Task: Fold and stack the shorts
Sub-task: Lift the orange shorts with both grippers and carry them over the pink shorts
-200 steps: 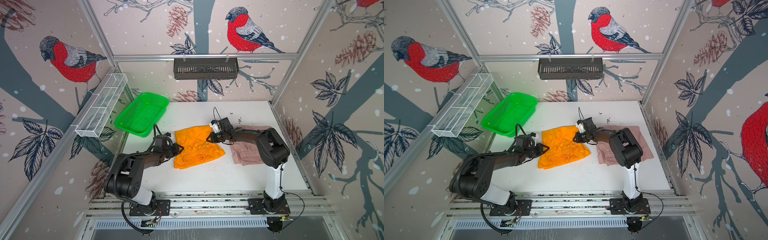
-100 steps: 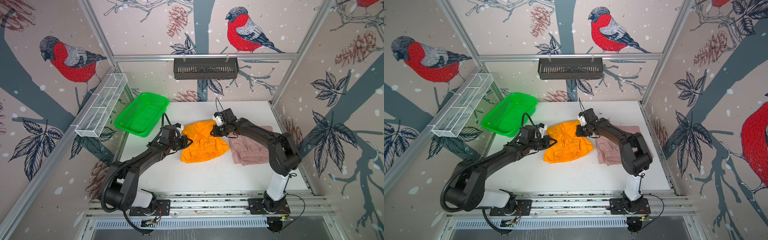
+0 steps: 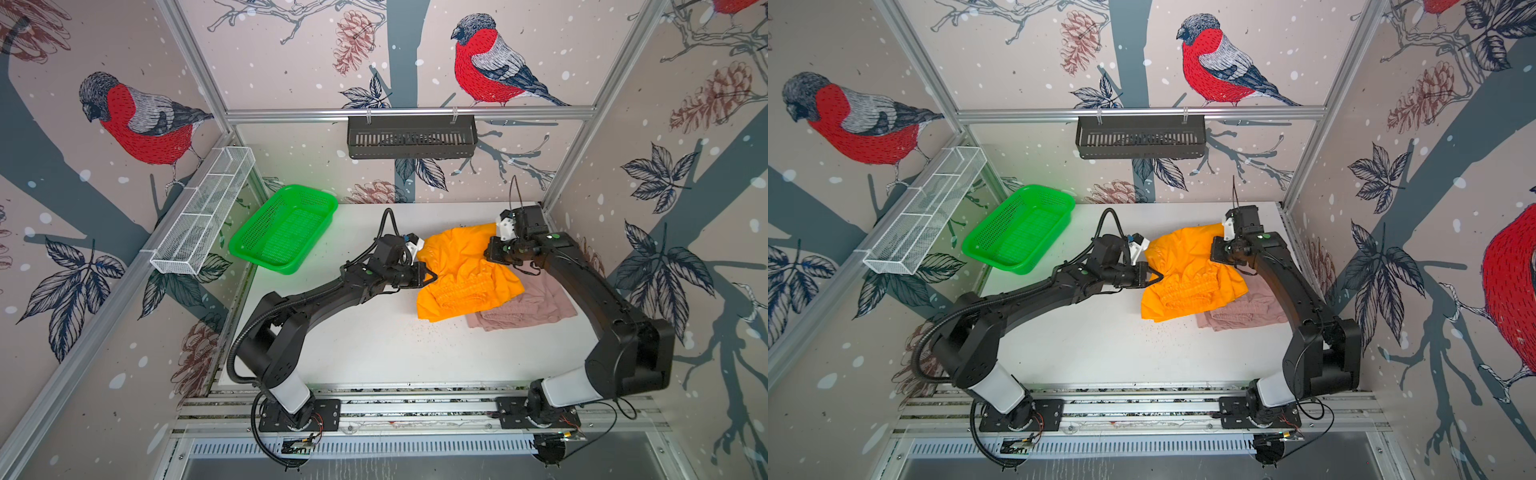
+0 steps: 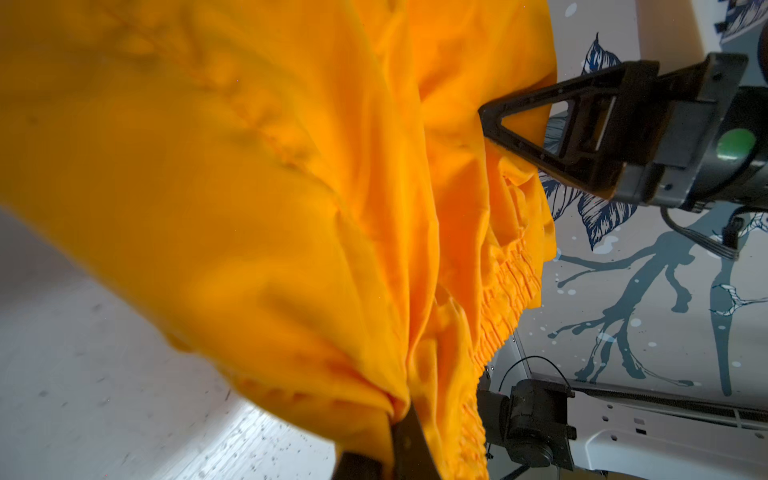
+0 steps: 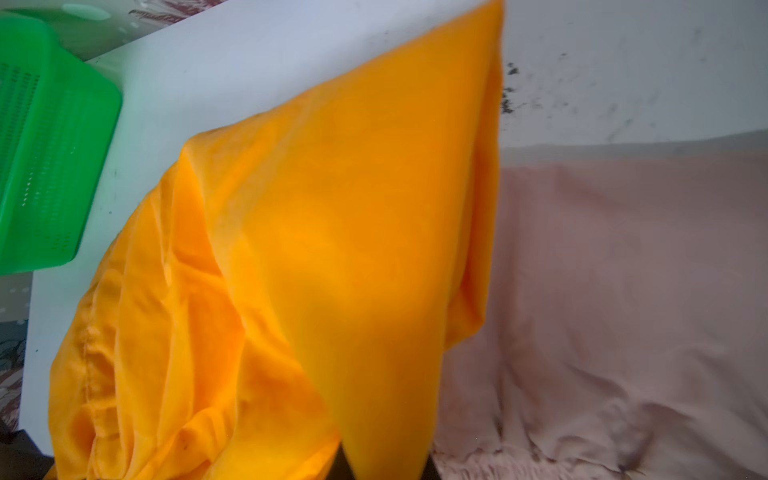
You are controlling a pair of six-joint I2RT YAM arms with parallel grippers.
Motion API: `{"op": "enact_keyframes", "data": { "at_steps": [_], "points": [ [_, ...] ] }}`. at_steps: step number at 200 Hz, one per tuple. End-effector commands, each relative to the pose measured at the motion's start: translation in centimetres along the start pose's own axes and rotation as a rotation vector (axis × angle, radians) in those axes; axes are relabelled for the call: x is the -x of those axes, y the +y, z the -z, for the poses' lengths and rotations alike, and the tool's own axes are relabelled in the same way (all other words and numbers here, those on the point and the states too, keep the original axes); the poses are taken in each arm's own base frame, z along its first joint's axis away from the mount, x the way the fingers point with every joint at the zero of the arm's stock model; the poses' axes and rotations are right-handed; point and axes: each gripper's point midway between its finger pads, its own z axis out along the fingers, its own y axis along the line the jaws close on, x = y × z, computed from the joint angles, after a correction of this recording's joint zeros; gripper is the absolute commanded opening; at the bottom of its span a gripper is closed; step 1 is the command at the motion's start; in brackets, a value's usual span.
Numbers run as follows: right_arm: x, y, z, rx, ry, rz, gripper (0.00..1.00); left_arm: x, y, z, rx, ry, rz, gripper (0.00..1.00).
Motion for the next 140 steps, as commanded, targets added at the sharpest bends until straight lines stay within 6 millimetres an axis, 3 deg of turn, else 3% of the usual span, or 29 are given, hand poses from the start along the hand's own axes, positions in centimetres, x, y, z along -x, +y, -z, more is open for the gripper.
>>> {"op": "enact_keyframes", "data": {
  "at_steps": [1,49,91,140],
  "points": [
    [-0.1,-2.5,0.4,-0.03,-0.012,-0.004,0.02,0.2,-2.8,-2.4,-0.079,0.028,-0.077,0.0],
    [0.8,-7.3,1.1,-0.11,-0.037,-0.067,0.02,-0.5,-3.9,-8.5,-0.153,0.099,-0.087,0.0],
    [2.0,-9.9,0.9,-0.138,-0.035,-0.085,0.02,0.0,-3.3,-10.7,-0.137,0.099,-0.082,0.0],
    [2.5,-12.7,0.1,-0.163,-0.055,-0.108,0.02,-1.4,-2.8,-13.2,-0.135,0.156,-0.103,0.0]
  ]
}}
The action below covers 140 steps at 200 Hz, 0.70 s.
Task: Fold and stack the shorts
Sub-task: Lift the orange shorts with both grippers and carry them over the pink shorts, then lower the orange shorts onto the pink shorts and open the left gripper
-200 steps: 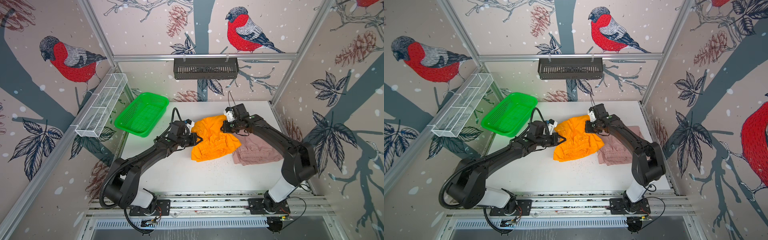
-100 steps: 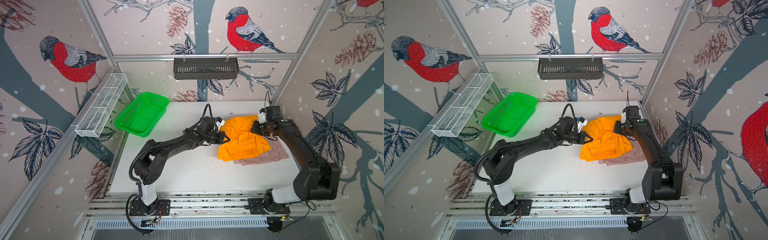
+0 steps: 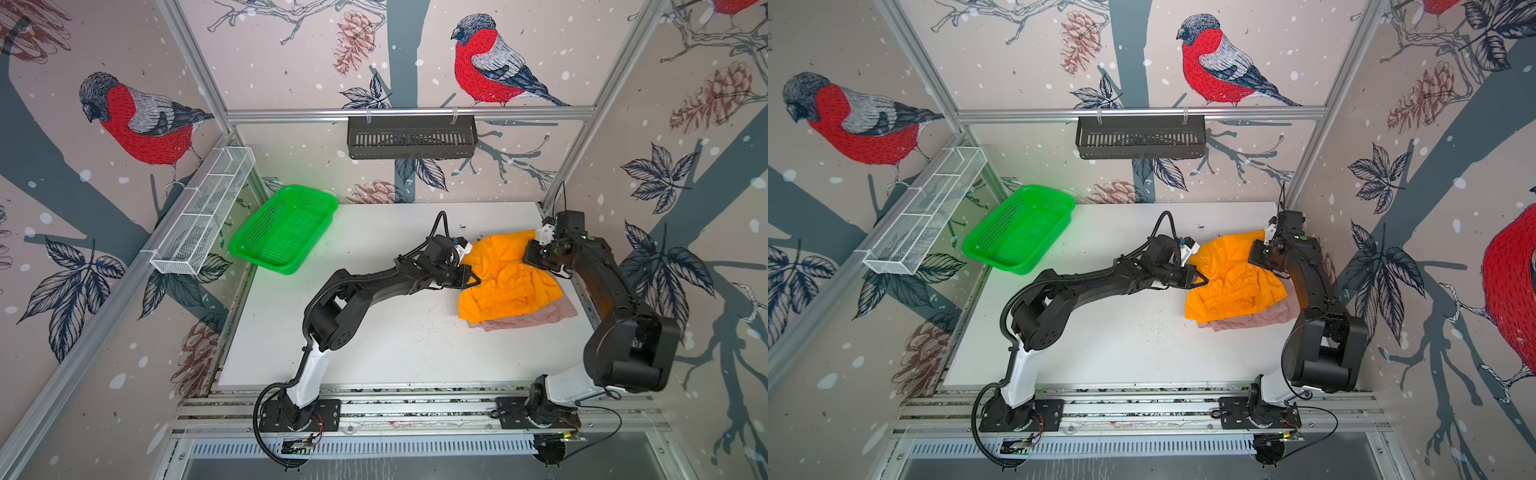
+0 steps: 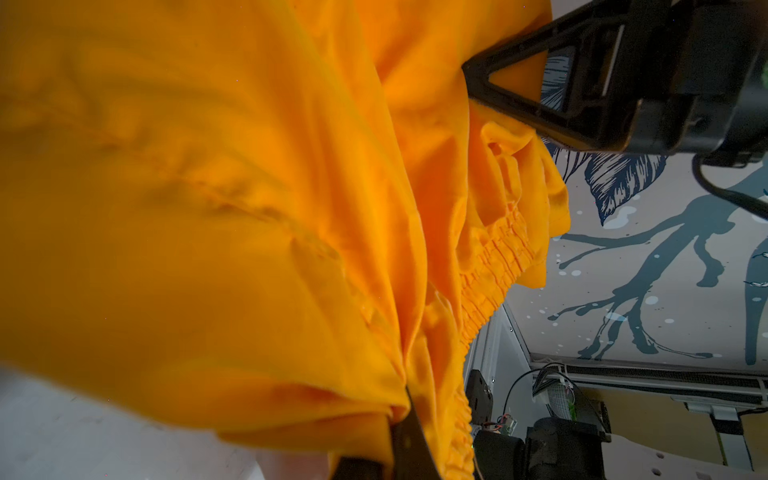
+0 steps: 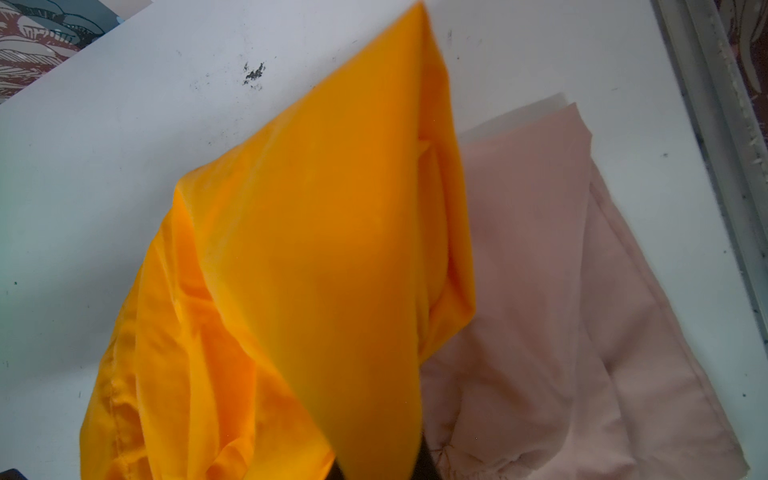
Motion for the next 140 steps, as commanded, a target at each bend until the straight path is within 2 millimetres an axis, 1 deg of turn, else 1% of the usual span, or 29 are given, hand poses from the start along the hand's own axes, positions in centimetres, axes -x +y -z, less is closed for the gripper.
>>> {"op": "enact_keyframes", "data": {
  "at_steps": [1,14,28,33,48,56,68,69,71,77,81,87,89,91,96,104,117,131,140],
  "points": [
    [1.2,-0.7,-0.8,-0.003,-0.042,0.024,0.02,-0.7,-0.1,-0.9,-0.018,0.034,-0.019,0.0],
    [0.9,-1.5,-1.8,-0.007,-0.031,0.007,0.02,-1.2,0.9,-1.3,0.007,0.047,-0.018,0.0],
    [0.4,-2.7,-2.9,-0.043,-0.023,-0.003,0.03,-1.5,2.0,-1.6,0.04,0.053,-0.03,0.0],
    [0.2,-3.2,-3.3,-0.057,-0.024,-0.006,0.06,-1.5,2.4,-1.6,0.052,0.049,-0.037,0.0],
    [-0.5,-4.8,-4.4,-0.093,-0.019,-0.024,0.23,-1.5,3.8,-1.8,0.098,0.042,-0.041,0.0],
    [-0.8,-5.5,-5.0,-0.108,-0.013,-0.029,0.34,-1.6,4.5,-1.8,0.118,0.043,-0.038,0.14],
    [-0.9,-6.1,-5.4,-0.121,-0.019,-0.029,0.5,-1.6,5.3,-1.6,0.136,0.039,-0.032,0.45],
    [-0.8,-6.1,-5.4,-0.121,-0.019,-0.028,0.51,-1.6,5.3,-1.5,0.137,0.037,-0.033,0.47],
    [-0.8,-6.2,-5.4,-0.122,-0.023,-0.032,0.53,-1.6,5.4,-1.5,0.141,0.036,-0.031,0.53],
    [-0.4,-6.2,-5.4,-0.12,-0.033,-0.036,0.57,-1.5,5.7,-1.2,0.154,0.03,-0.028,0.69],
    [-0.1,-6.1,-5.2,-0.12,-0.043,-0.037,0.6,-1.4,5.8,-1.0,0.161,0.026,-0.028,0.77],
    [0.5,-6.2,-4.9,-0.129,-0.059,-0.044,0.61,-1.2,6.1,-0.7,0.176,0.019,-0.027,0.87],
    [0.8,-6.2,-4.6,-0.134,-0.069,-0.046,0.62,-1.1,6.1,-0.6,0.179,0.015,-0.03,0.93],
    [0.9,-6.3,-4.5,-0.14,-0.075,-0.049,0.63,-1.0,6.1,-0.5,0.181,0.012,-0.03,0.97],
    [1.6,-6.2,-4.0,-0.147,-0.095,-0.049,0.65,-0.7,6.0,-0.2,0.189,0.005,-0.033,0.98],
    [2.5,-6.1,-3.1,-0.159,-0.125,-0.053,0.71,-0.1,6.0,0.4,0.205,-0.006,-0.038,0.98],
    [3.5,-5.8,-1.4,-0.181,-0.151,-0.055,0.73,0.8,6.1,1.7,0.245,-0.038,-0.048,0.98],
    [4.0,-5.0,0.2,-0.216,-0.162,-0.039,0.77,1.8,6.6,3.6,0.297,-0.073,-0.04,0.98],
    [4.0,-4.1,1.3,-0.238,-0.172,-0.021,0.8,2.2,7.0,4.9,0.315,-0.091,-0.03,0.98]
  ]
}}
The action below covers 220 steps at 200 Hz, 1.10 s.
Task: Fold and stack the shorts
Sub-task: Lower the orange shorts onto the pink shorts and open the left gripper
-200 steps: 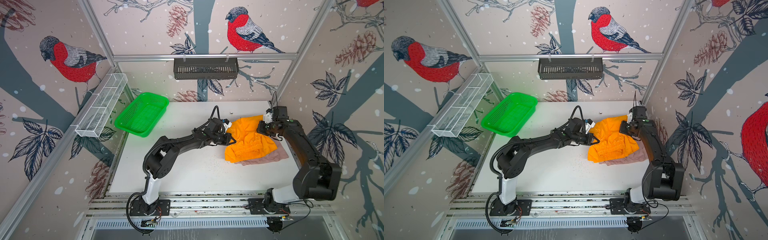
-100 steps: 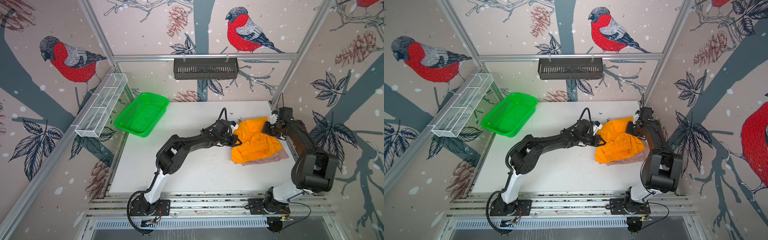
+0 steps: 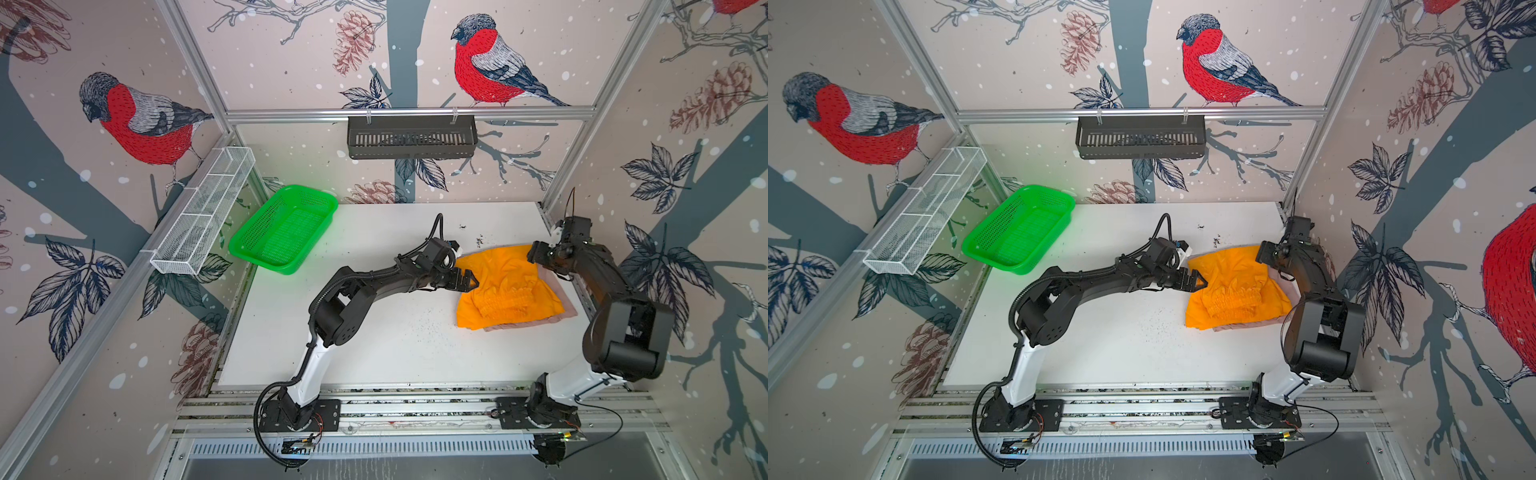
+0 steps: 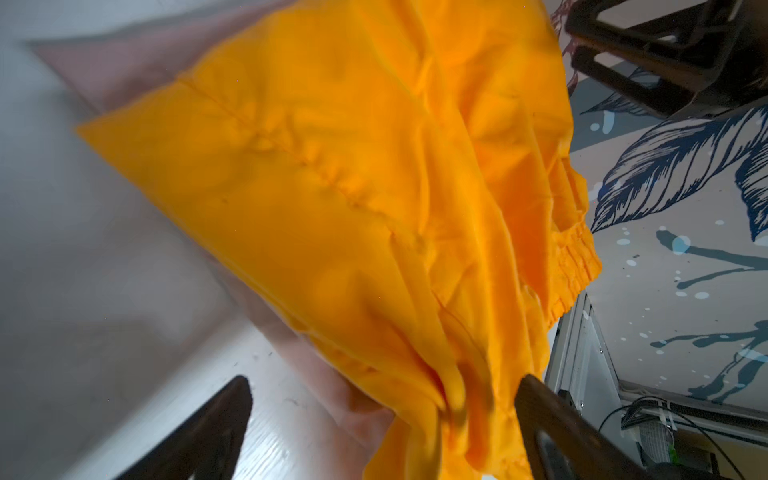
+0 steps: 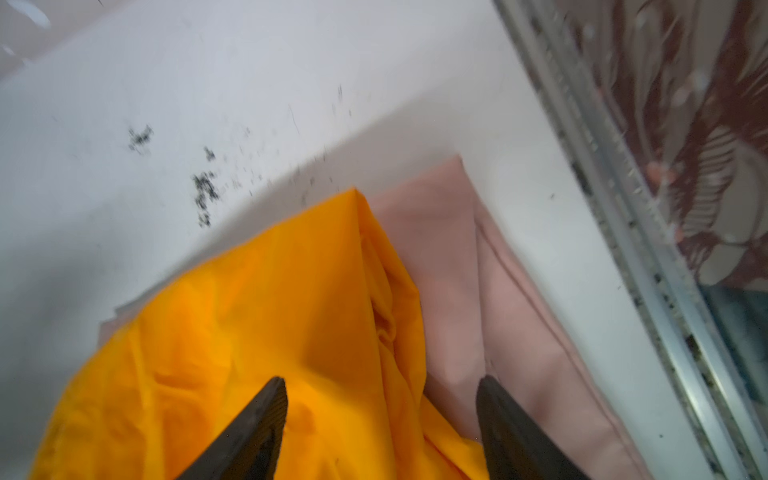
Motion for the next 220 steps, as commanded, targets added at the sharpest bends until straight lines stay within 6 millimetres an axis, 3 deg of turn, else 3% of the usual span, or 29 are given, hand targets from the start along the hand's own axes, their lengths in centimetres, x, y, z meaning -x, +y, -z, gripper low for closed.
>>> {"op": "enact_keyframes", "data": {
  "at_steps": [1,27,44,59,86,122,149,181,220],
  "points": [
    [0.6,0.7,2.5,-0.074,-0.024,0.02,0.8,1.6,1.8,2.6,0.086,-0.059,-0.002,0.98],
    [-1.2,4.9,4.7,-0.04,-0.009,0.1,0.85,2.5,4.7,6.4,0.155,-0.109,0.038,0.98],
    [-4.2,8.2,4.9,-0.006,0.048,0.171,0.88,2.5,6.4,9.3,0.226,-0.138,0.039,0.98],
    [-6.9,9.8,4.4,-0.001,0.109,0.211,0.89,2.3,7.5,11.9,0.279,-0.156,0.045,0.98],
    [-10.8,9.3,2.3,-0.049,0.217,0.234,0.91,1.6,9.2,16.1,0.334,-0.204,0.086,0.98],
    [-13.9,6.9,-1.3,-0.13,0.303,0.234,0.93,0.3,11.6,20.6,0.415,-0.298,0.147,0.98],
    [-15.0,6.3,-4.7,-0.154,0.343,0.232,0.94,-1.0,14.2,22.8,0.477,-0.311,0.207,0.98],
    [-15.2,5.8,-8.7,-0.148,0.366,0.225,0.94,-1.4,15.4,25.1,0.517,-0.349,0.225,0.98],
    [-10.9,5.8,-13.6,-0.137,0.313,0.237,0.93,-1.7,17.7,28.1,0.634,-0.444,0.223,0.98]
  ]
}}
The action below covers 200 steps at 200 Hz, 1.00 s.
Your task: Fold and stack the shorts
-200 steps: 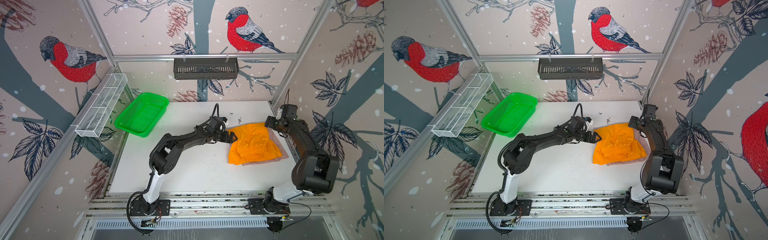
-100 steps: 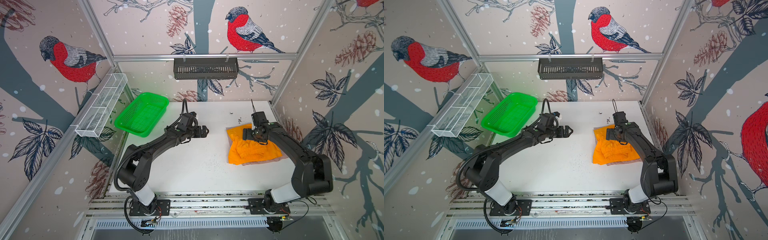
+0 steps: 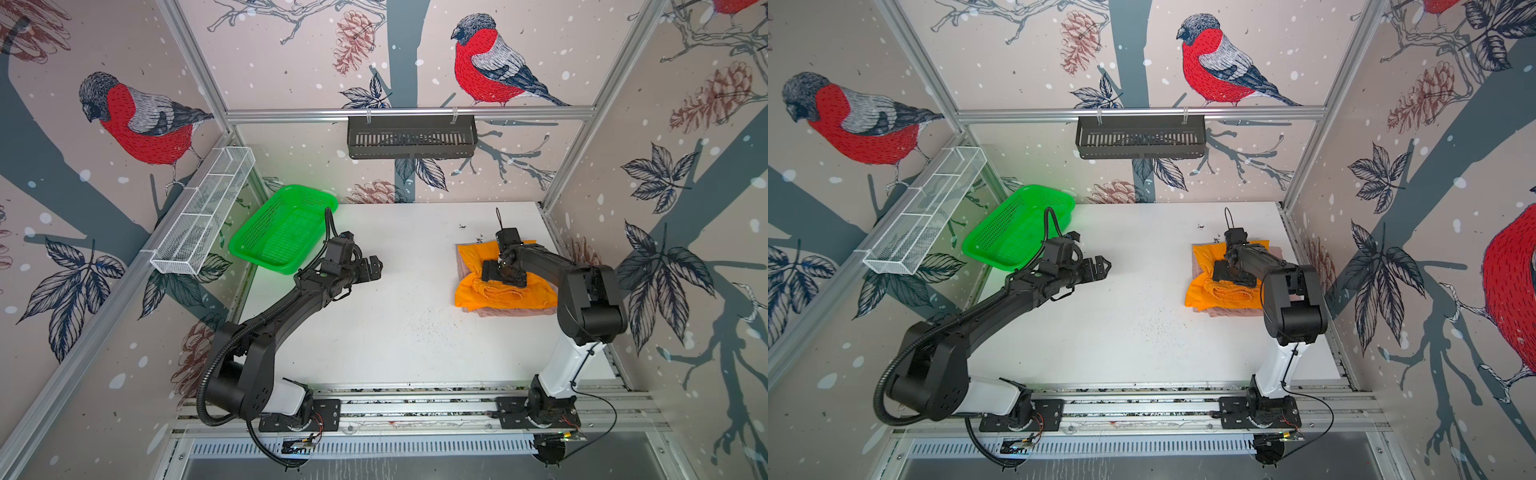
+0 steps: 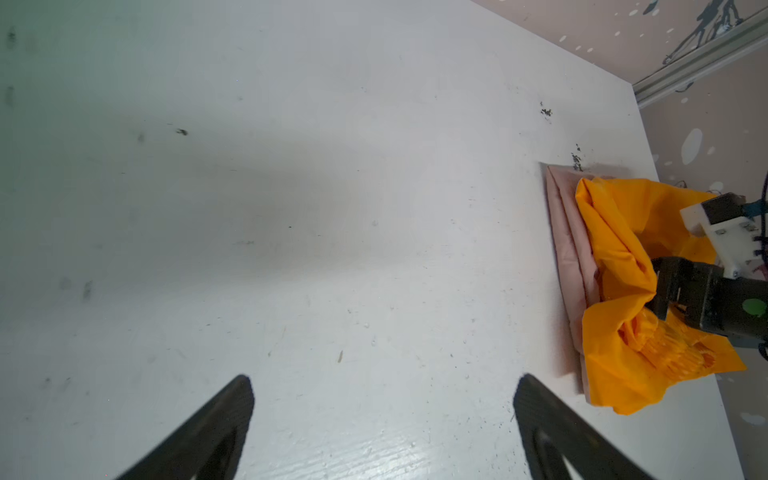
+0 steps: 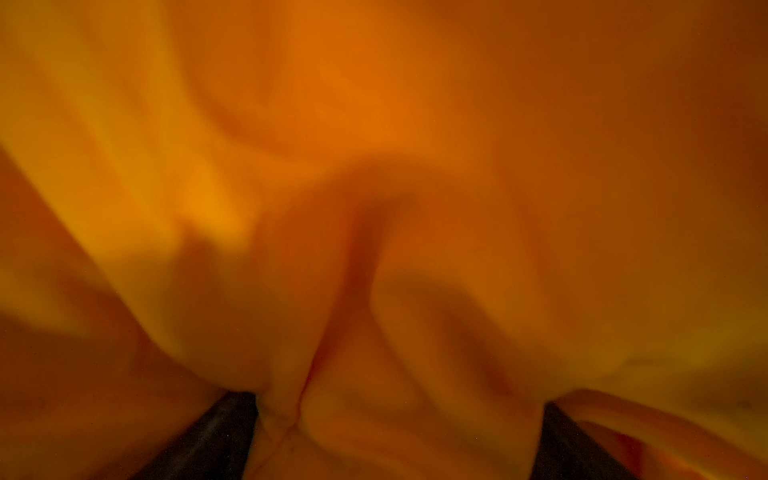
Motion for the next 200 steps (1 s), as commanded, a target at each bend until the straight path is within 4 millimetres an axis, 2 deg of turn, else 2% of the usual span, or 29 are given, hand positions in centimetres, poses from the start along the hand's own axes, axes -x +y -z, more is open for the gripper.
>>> {"op": "enact_keyframes", "data": {
  "at_steps": [1,41,52,80,103,128,148,175,190,200],
  "points": [
    [1.7,-1.3,-3.0,-0.036,0.006,0.041,0.93,1.3,2.2,0.6,0.083,-0.083,-0.01,0.98],
    [9.1,-3.2,-6.5,-0.067,-0.066,0.094,0.93,2.0,6.1,1.8,0.201,-0.142,-0.007,0.98],
    [10.5,-3.8,-7.3,-0.08,-0.077,0.103,0.93,2.1,7.2,1.9,0.217,-0.15,0.009,0.98],
    [14.1,-3.0,-7.1,-0.053,-0.145,0.137,0.94,2.5,9.8,2.5,0.268,-0.19,0.025,0.97],
    [16.1,-2.8,-5.4,-0.04,-0.196,0.128,0.95,2.8,12.3,3.2,0.321,-0.219,0.077,0.97],
    [17.3,-2.0,-1.6,0.004,-0.276,0.121,0.95,3.4,14.5,4.2,0.386,-0.253,0.093,0.97],
    [18.1,-1.3,4.0,0.031,-0.391,0.116,0.96,4.6,15.6,6.3,0.475,-0.325,0.081,0.97],
    [18.4,-1.7,12.7,0.061,-0.578,0.067,1.0,6.6,15.4,9.4,0.491,-0.519,0.053,0.97],
    [17.6,-2.0,16.2,0.091,-0.652,0.05,1.0,7.4,15.4,11.0,0.513,-0.608,0.024,0.97],
    [16.6,-1.9,17.7,0.112,-0.669,0.049,1.0,7.6,15.5,11.7,0.535,-0.641,-0.009,0.97]
  ]
}}
